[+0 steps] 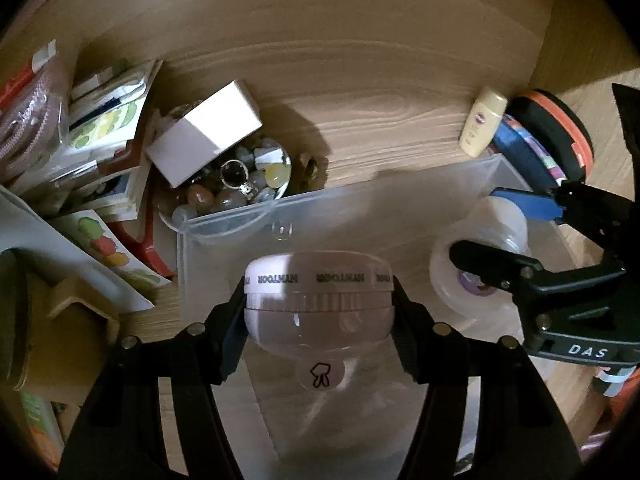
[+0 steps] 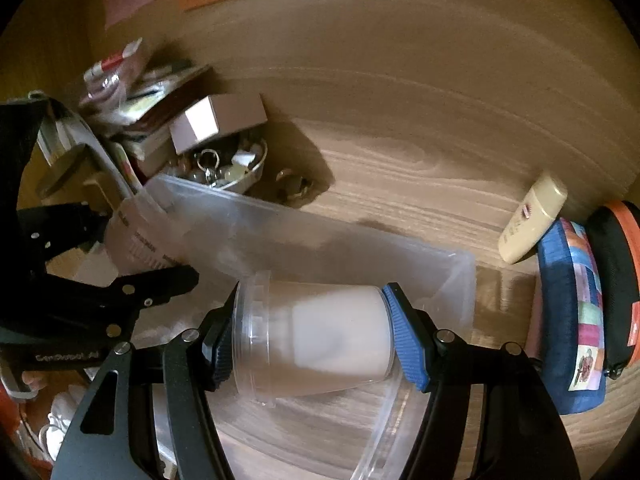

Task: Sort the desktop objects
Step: 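Carry the pink compact and white cup over the clear plastic box with both grippers, then open the left gripper dropping the compact while the right gripper releases the cup into the box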

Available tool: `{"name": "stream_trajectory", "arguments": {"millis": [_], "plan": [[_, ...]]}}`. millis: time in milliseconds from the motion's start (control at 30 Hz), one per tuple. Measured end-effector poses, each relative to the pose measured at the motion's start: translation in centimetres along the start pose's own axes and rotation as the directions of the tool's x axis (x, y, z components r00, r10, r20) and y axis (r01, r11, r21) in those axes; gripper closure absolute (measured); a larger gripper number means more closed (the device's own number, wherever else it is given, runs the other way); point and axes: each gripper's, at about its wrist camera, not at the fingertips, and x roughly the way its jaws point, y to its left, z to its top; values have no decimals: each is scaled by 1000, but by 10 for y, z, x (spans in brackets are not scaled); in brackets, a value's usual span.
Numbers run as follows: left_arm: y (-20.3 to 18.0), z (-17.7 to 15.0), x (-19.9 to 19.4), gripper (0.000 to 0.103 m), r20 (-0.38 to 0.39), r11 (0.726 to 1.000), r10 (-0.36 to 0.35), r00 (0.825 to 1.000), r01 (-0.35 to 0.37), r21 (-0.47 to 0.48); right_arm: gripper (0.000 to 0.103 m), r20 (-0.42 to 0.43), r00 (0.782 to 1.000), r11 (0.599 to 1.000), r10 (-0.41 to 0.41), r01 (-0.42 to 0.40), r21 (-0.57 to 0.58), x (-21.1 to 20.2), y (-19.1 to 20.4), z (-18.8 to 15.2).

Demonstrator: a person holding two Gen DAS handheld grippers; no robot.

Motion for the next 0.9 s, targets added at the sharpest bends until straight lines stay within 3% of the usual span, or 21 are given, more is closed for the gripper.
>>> {"name": "stream_trajectory", "arguments": {"millis": [300,633,900], "plan": [[0,-2,4,41,-26,1000,-10,1000,11,26,41,-100,995,999,-17,13,-41,16,4,0],[-1,-5,4,41,-37,999,-24,999,25,39,41,-142,989,997,-29,18,-75,20,9,1],[-3,-8,4,36,-39,998,-32,999,34,59,38,-158,984,991,-85,66,-120,20,16,2]]}}
